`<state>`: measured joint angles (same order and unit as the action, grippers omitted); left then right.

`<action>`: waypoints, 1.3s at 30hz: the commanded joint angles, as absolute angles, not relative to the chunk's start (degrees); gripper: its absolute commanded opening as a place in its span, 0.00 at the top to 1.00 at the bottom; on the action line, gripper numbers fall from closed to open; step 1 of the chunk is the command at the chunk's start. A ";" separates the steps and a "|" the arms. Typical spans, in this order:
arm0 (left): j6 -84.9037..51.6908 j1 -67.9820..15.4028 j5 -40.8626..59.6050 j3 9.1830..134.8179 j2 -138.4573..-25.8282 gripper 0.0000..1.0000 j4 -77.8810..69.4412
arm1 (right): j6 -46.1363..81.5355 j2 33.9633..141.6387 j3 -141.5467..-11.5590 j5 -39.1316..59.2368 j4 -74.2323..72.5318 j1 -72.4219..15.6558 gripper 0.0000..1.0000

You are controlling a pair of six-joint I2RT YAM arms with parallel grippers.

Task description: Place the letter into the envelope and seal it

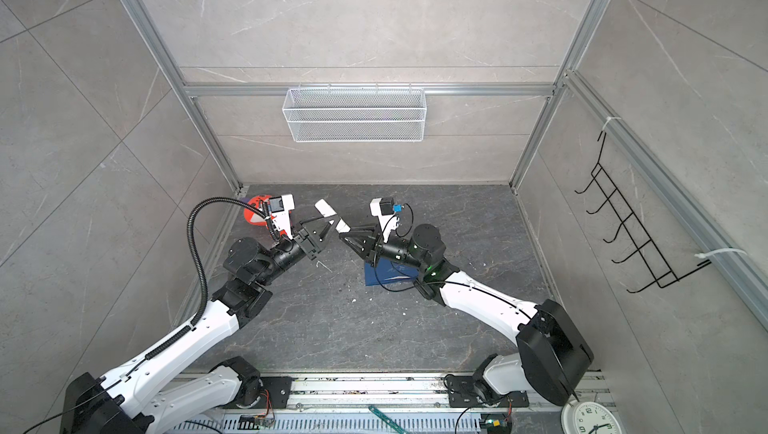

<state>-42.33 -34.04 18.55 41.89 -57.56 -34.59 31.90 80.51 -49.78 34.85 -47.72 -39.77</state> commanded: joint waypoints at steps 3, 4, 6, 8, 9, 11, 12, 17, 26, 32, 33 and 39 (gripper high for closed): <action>-39.47 -34.44 22.54 42.45 -56.30 1.00 -35.52 | 39.29 80.93 -53.09 36.25 -55.92 -39.02 0.84; -39.54 -34.45 22.52 42.45 -56.40 1.00 -35.53 | 39.10 80.94 -53.16 36.27 -55.70 -38.97 0.83; -39.61 -34.45 22.42 42.45 -56.42 1.00 -35.63 | 37.25 80.81 -53.74 36.32 -52.94 -38.98 0.79; -40.19 -34.45 21.66 42.45 -56.40 1.00 -35.60 | 32.71 80.00 -54.30 35.94 -48.57 -39.01 0.72; -40.50 -34.45 21.11 42.37 -56.42 1.00 -35.58 | 30.10 79.16 -54.12 34.95 -46.43 -39.11 0.67; -41.52 -34.41 20.16 42.45 -56.42 1.00 -35.28 | 24.05 77.07 -53.42 32.30 -42.50 -39.58 0.55; -41.94 -34.45 19.81 42.50 -56.40 1.00 -35.16 | 19.73 75.57 -52.77 30.35 -40.10 -40.14 0.47; -43.62 -34.45 18.72 43.39 -56.73 1.00 -34.13 | -3.34 68.69 -47.40 12.98 -35.10 -45.89 0.25; -44.80 -34.45 18.64 44.34 -57.37 1.00 -33.97 | -28.96 70.49 -41.47 -11.76 -48.93 -57.25 0.23; -44.87 -34.45 18.81 44.38 -57.29 1.00 -34.08 | -33.80 75.55 -42.94 -19.31 -55.37 -59.92 0.32; -44.88 -34.42 18.81 44.44 -57.30 1.00 -34.10 | -33.85 76.23 -43.38 -20.14 -55.50 -60.01 0.34; -44.81 -34.43 18.90 44.38 -57.10 1.00 -34.02 | -32.91 78.41 -44.55 -23.30 -56.69 -60.21 0.48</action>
<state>-44.60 -34.22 18.50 41.89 -57.69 -31.70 -32.16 77.84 -42.54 -19.42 -53.12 -59.83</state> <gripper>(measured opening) 0.264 0.527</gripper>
